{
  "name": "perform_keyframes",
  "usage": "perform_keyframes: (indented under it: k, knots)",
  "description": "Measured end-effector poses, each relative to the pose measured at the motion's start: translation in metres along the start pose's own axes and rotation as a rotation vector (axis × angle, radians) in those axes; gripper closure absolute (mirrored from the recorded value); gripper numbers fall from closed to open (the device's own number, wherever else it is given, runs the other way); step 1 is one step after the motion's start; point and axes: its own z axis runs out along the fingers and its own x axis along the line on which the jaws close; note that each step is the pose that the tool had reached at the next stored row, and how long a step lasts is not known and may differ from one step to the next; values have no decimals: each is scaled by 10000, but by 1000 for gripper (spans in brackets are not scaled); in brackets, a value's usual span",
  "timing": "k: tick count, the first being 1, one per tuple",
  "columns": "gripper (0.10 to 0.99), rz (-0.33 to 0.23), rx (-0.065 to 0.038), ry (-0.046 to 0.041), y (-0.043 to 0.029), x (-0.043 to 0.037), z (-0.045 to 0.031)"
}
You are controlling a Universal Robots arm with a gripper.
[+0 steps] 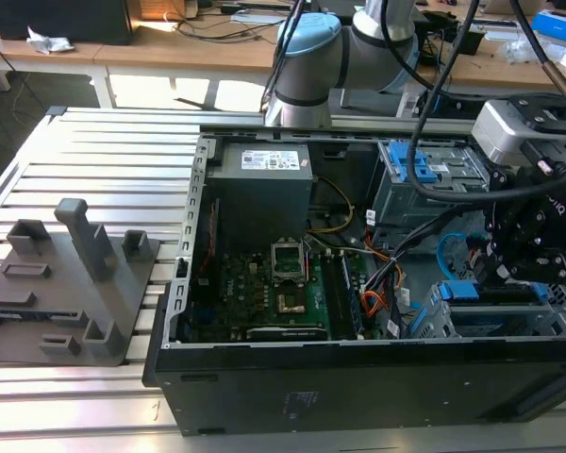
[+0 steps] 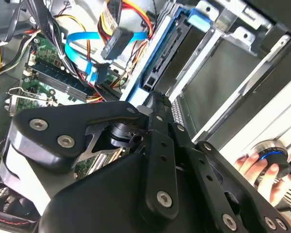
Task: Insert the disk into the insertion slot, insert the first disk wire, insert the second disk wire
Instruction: 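Insert the first disk wire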
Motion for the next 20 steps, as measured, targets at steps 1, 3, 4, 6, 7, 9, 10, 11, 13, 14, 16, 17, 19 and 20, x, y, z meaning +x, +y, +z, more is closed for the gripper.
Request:
perform_keyframes:
  k: [1, 3, 4, 6, 7, 9, 10, 11, 13, 14, 16, 17, 19, 20]
  knots:
    - [980, 0, 0, 0, -27, -3, -1]
    - [980, 0, 0, 1, -136, -38, -6]
    - [980, -3, 0, 2, -193, -107, -9]
    - [980, -6, 0, 4, -210, -199, -10]
    - [980, -7, 0, 6, -209, -230, -10]
    - [980, -25, 0, 17, -218, -251, -10]
    - [980, -24, 0, 20, -220, -251, -11]
    - [980, -23, 0, 22, -220, -250, -16]
    - [980, -23, 0, 23, -217, -251, -114]
    - [980, -24, 0, 22, -215, -253, -149]
    - [980, -26, 0, 24, -216, -320, -163]
    - [980, -24, 0, 33, -215, -393, -166]
    - [980, -23, -4, 34, -219, -493, -166]
    - [980, -24, -9, 35, -223, -529, -166]
